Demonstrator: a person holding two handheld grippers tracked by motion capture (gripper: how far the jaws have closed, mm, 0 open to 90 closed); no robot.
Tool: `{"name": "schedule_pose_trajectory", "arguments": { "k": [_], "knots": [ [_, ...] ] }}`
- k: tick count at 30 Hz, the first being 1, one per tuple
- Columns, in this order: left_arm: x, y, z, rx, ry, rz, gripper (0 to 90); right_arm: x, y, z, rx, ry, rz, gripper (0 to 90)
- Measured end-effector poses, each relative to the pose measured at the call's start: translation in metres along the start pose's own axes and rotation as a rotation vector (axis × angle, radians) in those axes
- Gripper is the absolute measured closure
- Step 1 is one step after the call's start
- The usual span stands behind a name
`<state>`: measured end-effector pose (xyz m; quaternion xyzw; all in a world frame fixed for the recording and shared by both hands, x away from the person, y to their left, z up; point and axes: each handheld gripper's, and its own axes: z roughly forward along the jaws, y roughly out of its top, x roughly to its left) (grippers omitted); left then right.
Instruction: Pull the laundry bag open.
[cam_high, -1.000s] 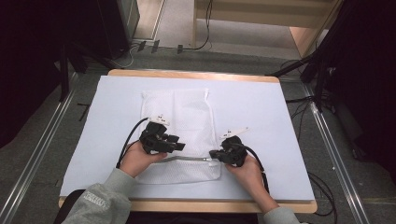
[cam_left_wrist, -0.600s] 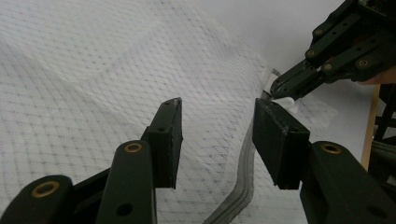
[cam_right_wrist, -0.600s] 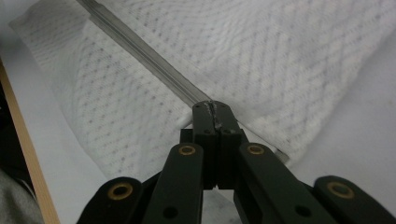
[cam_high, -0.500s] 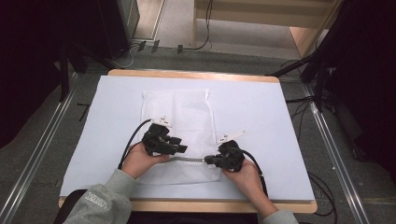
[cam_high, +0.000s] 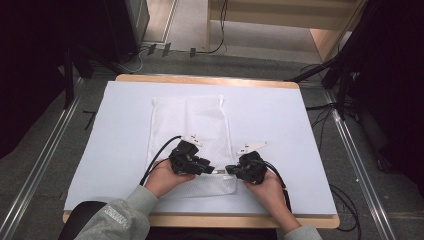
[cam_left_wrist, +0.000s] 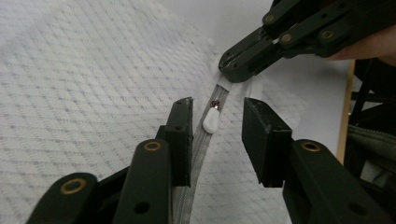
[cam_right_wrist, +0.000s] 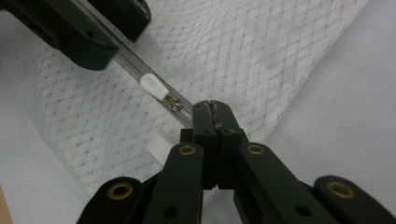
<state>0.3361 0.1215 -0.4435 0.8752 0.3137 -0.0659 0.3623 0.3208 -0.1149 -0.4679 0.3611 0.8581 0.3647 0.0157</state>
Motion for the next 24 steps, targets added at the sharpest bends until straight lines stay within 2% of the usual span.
{"name": "schedule_pose_trajectory", "arguments": {
  "k": [6, 9, 12, 15, 17, 19, 21, 23, 24],
  "knots": [
    [0.005, 0.001, 0.01, 0.035, 0.001, -0.016, 73.5, 0.001, -0.004, 0.0, -0.016, -0.009, -0.018, 90.0],
    [0.006, 0.002, 0.015, 0.049, -0.029, -0.031, 78.1, 0.001, -0.005, 0.0, -0.017, -0.007, -0.021, 90.0],
    [0.005, 0.002, 0.022, 0.074, -0.032, -0.042, 78.3, 0.003, -0.006, 0.0, -0.022, -0.017, -0.027, 90.0],
    [0.007, 0.002, 0.022, 0.068, -0.041, -0.057, 78.5, 0.003, -0.006, 0.0, -0.024, -0.018, -0.027, 90.0],
    [0.009, 0.001, 0.022, 0.067, -0.065, -0.077, 78.5, 0.003, -0.007, 0.0, -0.023, -0.018, -0.03, 90.0],
    [0.009, 0.001, 0.022, 0.077, -0.077, -0.076, 78.1, 0.003, -0.007, 0.0, -0.024, -0.017, -0.03, 90.0],
    [0.009, 0.0, 0.021, 0.076, -0.067, -0.083, 77.7, 0.003, -0.007, 0.0, -0.025, -0.016, -0.03, 90.0],
    [0.01, 0.0, 0.018, 0.079, -0.038, -0.097, 76.6, 0.002, -0.007, 0.0, -0.024, -0.014, -0.03, 90.0],
    [0.012, -0.001, 0.018, 0.075, -0.05, -0.107, 77.5, 0.002, -0.007, 0.0, -0.024, -0.014, -0.03, 90.0]
  ]
}}
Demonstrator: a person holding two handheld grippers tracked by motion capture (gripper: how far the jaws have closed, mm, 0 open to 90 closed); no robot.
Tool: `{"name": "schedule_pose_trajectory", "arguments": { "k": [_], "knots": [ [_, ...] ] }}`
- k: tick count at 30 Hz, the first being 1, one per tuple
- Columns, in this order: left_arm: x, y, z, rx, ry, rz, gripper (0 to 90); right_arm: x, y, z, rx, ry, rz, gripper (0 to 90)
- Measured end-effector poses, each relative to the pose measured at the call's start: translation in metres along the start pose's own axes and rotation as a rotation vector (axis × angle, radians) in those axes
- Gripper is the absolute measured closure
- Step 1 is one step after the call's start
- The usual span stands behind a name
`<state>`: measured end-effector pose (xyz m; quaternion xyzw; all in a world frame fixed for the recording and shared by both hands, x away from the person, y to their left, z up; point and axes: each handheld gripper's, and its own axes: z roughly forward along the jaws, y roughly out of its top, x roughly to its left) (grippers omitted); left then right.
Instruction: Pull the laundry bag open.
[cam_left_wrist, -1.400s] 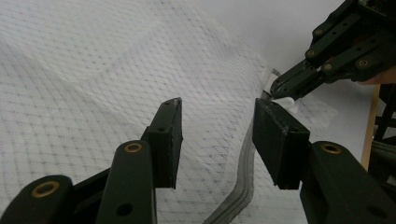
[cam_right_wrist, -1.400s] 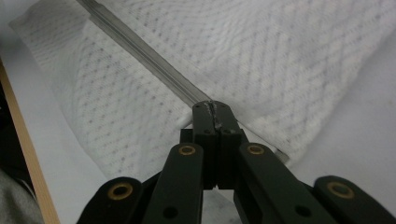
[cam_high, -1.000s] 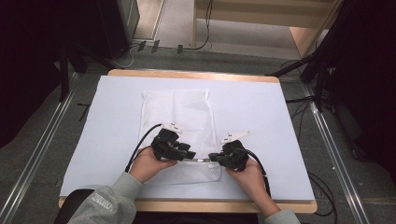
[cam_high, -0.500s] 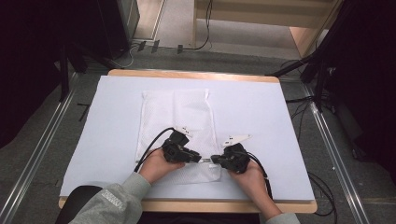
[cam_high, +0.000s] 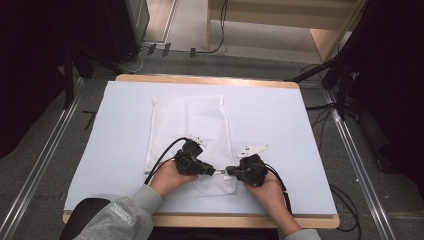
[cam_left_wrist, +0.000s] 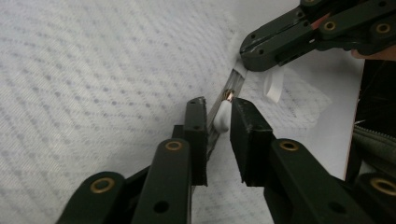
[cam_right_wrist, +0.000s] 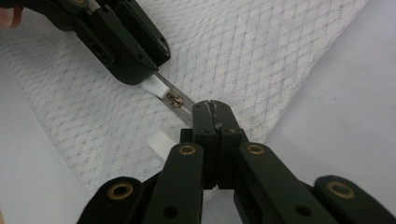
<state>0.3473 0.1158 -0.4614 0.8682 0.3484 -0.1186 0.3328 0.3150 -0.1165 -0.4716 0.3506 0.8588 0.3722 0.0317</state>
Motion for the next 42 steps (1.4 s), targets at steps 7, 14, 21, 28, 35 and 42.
{"name": "schedule_pose_trajectory", "arguments": {
  "k": [7, 14, 21, 28, 35, 42],
  "knots": [
    [-0.002, 0.0, 0.004, -0.014, -0.015, -0.005, 75.9, 0.0, 0.0, 0.0, 0.0, 0.001, 0.002, 90.0],
    [-0.004, 0.0, 0.005, -0.013, -0.022, 0.01, 75.6, -0.001, 0.0, 0.0, 0.0, 0.001, -0.001, 90.0],
    [-0.007, -0.001, 0.003, 0.003, -0.019, 0.029, 75.8, -0.001, 0.0, 0.0, 0.002, 0.002, 0.001, 90.0],
    [-0.011, 0.0, 0.011, -0.01, -0.035, 0.034, 77.0, 0.0, 0.0, 0.0, 0.002, 0.001, 0.001, 90.0],
    [-0.006, 0.002, 0.013, -0.014, -0.032, 0.029, 85.8, -0.001, 0.0, 0.0, 0.001, 0.004, 0.004, 90.0],
    [-0.005, 0.005, 0.014, -0.01, -0.038, 0.028, 86.7, -0.002, 0.0, -0.001, 0.002, 0.003, 0.009, 90.0]
  ]
}}
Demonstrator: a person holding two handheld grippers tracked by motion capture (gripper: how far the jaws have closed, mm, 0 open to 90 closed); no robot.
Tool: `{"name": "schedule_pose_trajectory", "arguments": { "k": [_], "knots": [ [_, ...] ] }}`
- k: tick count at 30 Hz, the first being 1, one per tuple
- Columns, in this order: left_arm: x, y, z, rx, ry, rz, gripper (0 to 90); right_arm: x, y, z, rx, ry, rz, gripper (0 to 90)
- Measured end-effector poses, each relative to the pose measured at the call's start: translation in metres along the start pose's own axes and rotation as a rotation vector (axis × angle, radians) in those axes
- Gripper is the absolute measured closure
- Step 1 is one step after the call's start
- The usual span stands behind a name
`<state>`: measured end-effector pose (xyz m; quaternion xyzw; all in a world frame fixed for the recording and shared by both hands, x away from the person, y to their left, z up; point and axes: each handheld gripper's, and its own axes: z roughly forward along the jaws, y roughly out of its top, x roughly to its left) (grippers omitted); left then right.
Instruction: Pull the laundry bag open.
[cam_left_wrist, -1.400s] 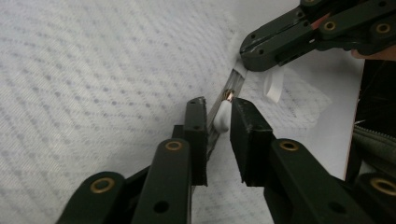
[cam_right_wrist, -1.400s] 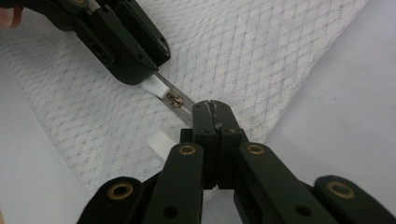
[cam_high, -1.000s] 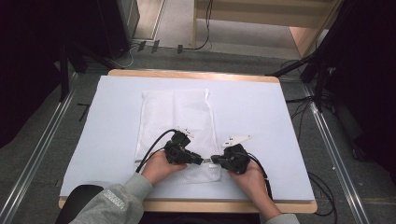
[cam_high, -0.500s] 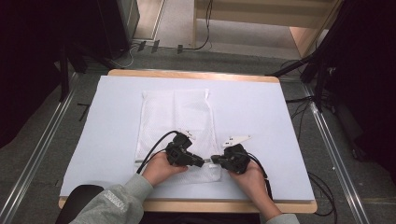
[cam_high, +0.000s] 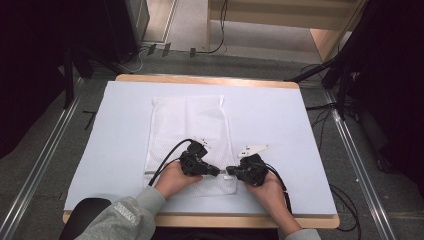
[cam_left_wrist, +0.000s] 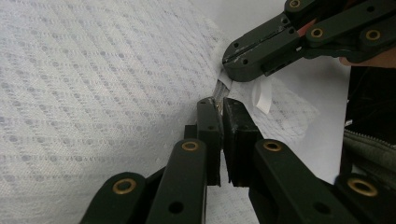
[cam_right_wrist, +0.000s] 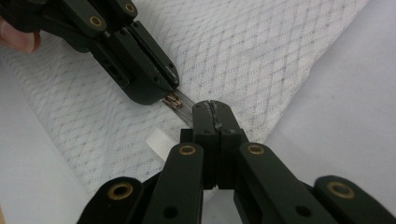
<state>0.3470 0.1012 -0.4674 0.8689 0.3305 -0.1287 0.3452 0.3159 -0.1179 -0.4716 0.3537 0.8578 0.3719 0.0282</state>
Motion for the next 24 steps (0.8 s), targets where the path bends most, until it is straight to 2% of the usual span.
{"name": "schedule_pose_trajectory", "arguments": {
  "k": [7, 11, 13, 16, 20, 23, 24],
  "knots": [
    [0.0, 0.001, 0.002, -0.007, 0.0, 0.004, 87.5, 0.0, 0.002, 0.001, 0.001, 0.0, 0.005, 90.0],
    [0.003, 0.002, 0.0, -0.011, -0.009, -0.021, 88.0, 0.002, 0.001, 0.002, -0.001, -0.011, -0.032, 90.0],
    [0.003, 0.003, -0.001, -0.002, -0.014, -0.019, 88.1, 0.004, 0.001, 0.002, 0.0, -0.022, -0.054, 90.0],
    [0.005, 0.003, -0.004, -0.003, -0.039, -0.029, 88.2, 0.002, 0.0, 0.002, -0.006, -0.015, -0.056, 90.0],
    [0.008, 0.002, -0.01, 0.006, -0.036, -0.033, 88.1, 0.002, -0.001, 0.001, -0.011, -0.007, -0.048, 90.0],
    [0.012, 0.0, -0.016, -0.002, -0.051, -0.056, 88.1, 0.0, -0.002, 0.001, -0.017, 0.006, -0.042, 90.0],
    [0.013, -0.001, -0.017, 0.011, -0.054, -0.053, 88.1, -0.001, -0.002, 0.001, -0.019, 0.008, -0.044, 90.0]
  ]
}}
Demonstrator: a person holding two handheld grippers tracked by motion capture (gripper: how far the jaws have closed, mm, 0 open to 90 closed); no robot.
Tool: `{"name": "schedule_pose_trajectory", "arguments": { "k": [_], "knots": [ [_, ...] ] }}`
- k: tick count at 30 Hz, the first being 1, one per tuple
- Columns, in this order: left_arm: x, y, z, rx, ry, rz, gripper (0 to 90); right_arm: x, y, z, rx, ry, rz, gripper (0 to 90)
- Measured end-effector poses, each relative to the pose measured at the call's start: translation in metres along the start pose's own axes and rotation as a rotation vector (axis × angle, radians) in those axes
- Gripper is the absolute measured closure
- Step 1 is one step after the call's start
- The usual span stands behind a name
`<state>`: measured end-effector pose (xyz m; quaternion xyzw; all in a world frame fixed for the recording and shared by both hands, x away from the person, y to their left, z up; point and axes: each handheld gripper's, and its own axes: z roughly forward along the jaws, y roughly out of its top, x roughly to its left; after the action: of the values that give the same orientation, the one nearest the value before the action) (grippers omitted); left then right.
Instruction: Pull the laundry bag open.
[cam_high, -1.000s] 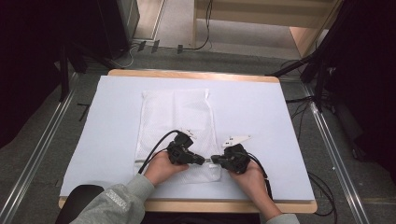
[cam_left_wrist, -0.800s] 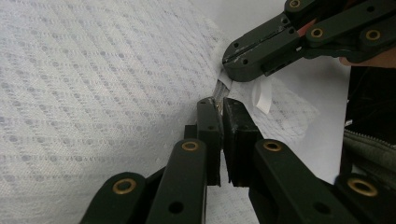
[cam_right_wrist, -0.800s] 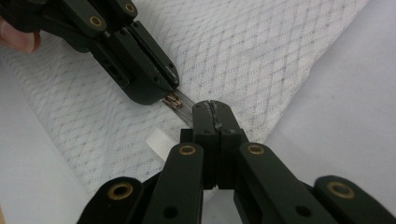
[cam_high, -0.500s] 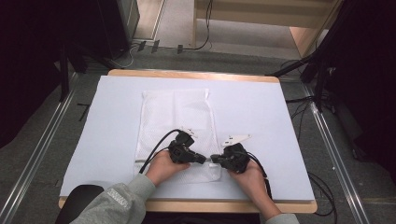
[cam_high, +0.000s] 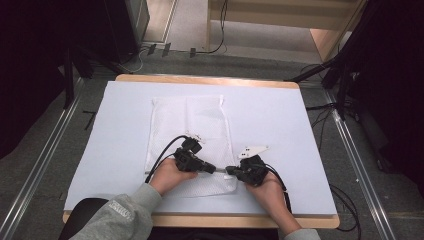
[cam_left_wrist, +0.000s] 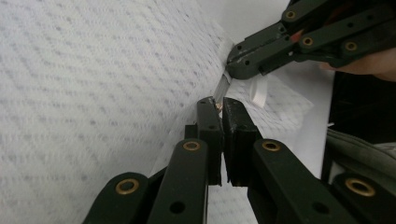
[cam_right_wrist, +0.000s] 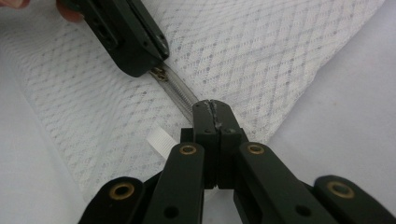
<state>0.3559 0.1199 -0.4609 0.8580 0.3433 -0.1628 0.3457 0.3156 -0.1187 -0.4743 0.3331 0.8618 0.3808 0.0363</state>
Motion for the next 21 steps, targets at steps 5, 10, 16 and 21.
{"name": "schedule_pose_trajectory", "arguments": {
  "k": [5, 10, 16, 21],
  "knots": [
    [0.002, -0.006, -0.01, 0.014, 0.013, 0.007, 88.0, -0.001, -0.001, 0.0, -0.008, 0.006, -0.001, 90.0],
    [0.007, -0.012, -0.025, 0.007, 0.004, -0.01, 88.0, -0.002, -0.002, -0.001, -0.011, 0.013, 0.004, 90.0],
    [0.009, -0.018, -0.036, 0.013, 0.019, 0.0, 88.0, -0.003, -0.002, -0.001, -0.011, 0.018, -0.002, 90.0],
    [0.012, -0.024, -0.044, 0.008, 0.02, -0.008, 88.0, -0.003, -0.002, -0.001, -0.011, 0.022, -0.009, 90.0]
  ]
}}
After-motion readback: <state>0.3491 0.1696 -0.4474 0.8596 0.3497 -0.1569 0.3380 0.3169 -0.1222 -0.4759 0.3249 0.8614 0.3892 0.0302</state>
